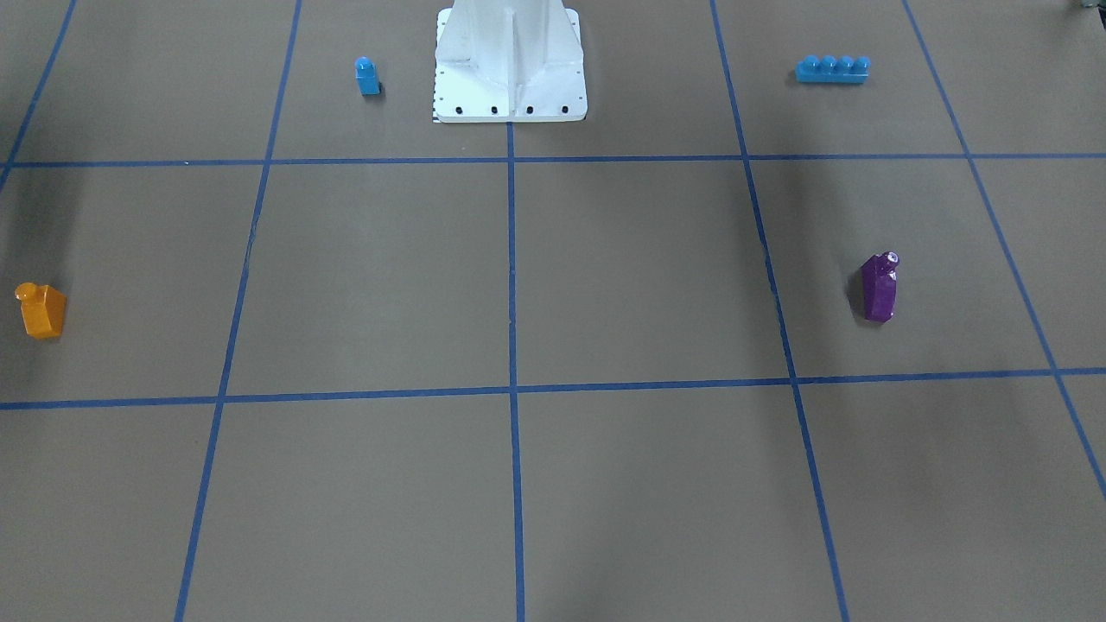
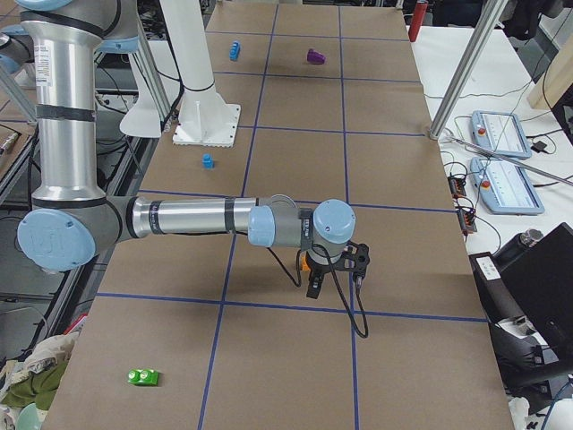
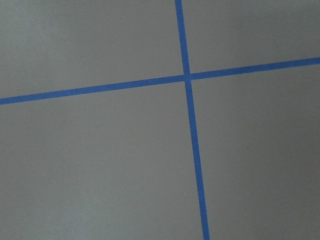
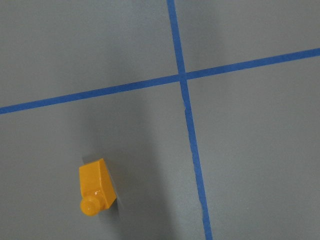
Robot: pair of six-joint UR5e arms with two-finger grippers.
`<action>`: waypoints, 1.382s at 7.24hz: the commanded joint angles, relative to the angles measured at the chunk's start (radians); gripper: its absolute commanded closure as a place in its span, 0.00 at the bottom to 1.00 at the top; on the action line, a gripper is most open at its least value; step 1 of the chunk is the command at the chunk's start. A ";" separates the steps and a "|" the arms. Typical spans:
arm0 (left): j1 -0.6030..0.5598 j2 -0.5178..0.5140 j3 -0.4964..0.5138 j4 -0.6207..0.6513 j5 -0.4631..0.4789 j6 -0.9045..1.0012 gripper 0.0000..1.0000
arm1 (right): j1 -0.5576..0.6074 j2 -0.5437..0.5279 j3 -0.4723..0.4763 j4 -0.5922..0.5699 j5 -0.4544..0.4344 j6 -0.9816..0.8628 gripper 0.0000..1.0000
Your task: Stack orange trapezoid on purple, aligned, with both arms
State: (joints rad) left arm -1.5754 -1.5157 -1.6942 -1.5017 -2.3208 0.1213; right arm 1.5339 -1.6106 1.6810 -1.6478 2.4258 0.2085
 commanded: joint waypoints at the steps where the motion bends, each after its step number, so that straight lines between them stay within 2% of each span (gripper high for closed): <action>1: 0.000 0.000 -0.005 -0.003 -0.002 0.004 0.00 | 0.000 0.001 0.003 0.000 0.001 0.002 0.00; 4: 0.005 -0.020 -0.054 -0.011 0.009 -0.005 0.00 | 0.000 0.012 0.017 0.000 0.001 0.017 0.00; 6: 0.116 -0.047 -0.123 -0.025 0.009 -0.055 0.00 | 0.000 0.012 0.020 0.008 -0.002 0.011 0.00; 7: 0.199 -0.061 -0.136 -0.031 0.011 -0.163 0.00 | -0.001 0.012 0.017 0.073 -0.002 0.015 0.00; 9: 0.310 -0.135 -0.151 -0.080 0.007 -0.199 0.00 | -0.001 0.038 0.008 0.124 0.001 0.017 0.00; 10: 0.365 -0.129 -0.150 -0.106 0.009 -0.348 0.00 | -0.008 0.028 0.002 0.125 0.001 0.017 0.00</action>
State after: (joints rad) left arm -1.2738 -1.6368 -1.8420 -1.5778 -2.3142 -0.1082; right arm 1.5305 -1.5823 1.6908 -1.5321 2.4264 0.2255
